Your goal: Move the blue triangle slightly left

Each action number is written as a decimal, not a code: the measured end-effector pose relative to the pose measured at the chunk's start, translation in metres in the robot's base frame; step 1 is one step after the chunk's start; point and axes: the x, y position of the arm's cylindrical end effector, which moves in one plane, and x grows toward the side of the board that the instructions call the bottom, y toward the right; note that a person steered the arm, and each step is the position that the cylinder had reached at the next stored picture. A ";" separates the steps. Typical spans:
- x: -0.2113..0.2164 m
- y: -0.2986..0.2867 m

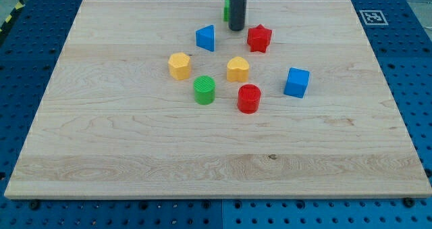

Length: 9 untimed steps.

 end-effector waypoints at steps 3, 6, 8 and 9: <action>0.039 0.047; 0.039 -0.010; 0.039 -0.043; 0.039 -0.057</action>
